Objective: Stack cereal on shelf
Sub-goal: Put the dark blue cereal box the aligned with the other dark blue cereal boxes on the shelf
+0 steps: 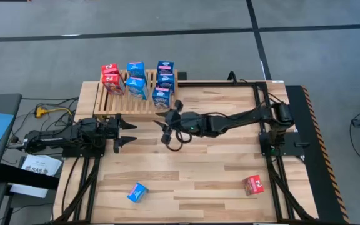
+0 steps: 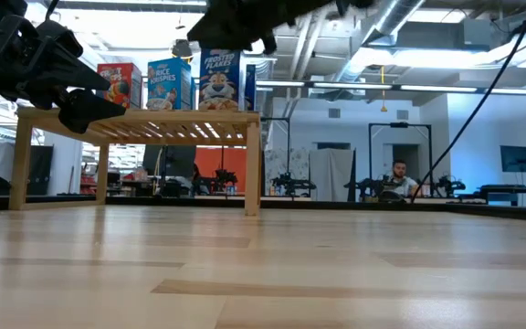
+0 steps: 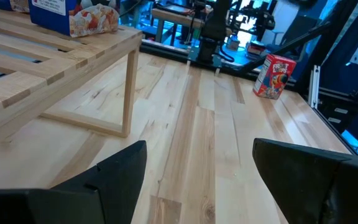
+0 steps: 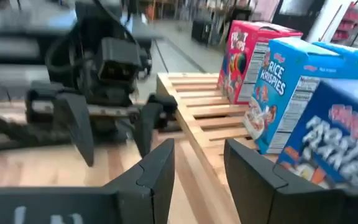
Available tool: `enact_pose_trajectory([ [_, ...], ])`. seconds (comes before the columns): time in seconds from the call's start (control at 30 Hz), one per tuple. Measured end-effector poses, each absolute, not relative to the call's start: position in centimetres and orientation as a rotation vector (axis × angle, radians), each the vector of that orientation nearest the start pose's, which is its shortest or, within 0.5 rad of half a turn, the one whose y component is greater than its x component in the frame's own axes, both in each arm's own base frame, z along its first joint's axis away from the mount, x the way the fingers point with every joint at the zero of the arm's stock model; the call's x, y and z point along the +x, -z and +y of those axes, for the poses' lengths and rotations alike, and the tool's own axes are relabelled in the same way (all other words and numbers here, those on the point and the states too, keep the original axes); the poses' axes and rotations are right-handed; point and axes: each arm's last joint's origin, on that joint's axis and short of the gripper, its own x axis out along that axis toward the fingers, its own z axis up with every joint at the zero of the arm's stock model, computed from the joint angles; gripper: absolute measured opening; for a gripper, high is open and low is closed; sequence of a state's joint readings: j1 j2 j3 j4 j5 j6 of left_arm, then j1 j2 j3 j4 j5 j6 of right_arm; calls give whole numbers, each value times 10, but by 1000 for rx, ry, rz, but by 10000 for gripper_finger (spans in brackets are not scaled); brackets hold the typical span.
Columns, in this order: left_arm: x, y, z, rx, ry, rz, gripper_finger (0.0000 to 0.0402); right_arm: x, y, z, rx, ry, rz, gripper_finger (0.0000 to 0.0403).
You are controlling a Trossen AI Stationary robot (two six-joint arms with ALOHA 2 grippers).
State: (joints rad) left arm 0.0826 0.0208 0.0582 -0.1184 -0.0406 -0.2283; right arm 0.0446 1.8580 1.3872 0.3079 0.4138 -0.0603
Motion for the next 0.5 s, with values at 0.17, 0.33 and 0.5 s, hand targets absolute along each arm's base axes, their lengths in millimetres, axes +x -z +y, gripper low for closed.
enact_pose_trajectory([
  [0.17, 95, -170, 9, -230, -132, 67, 283, 438, -321, 1, -175, 310, 281, 164],
  [0.33, 95, -170, 9, -230, -132, 66, 283, 438, -345, -10, -229, 260, 323, 164],
  [0.5, 95, -170, 9, -230, -132, 67, 283, 436, -366, -26, -291, 270, 308, 164],
])
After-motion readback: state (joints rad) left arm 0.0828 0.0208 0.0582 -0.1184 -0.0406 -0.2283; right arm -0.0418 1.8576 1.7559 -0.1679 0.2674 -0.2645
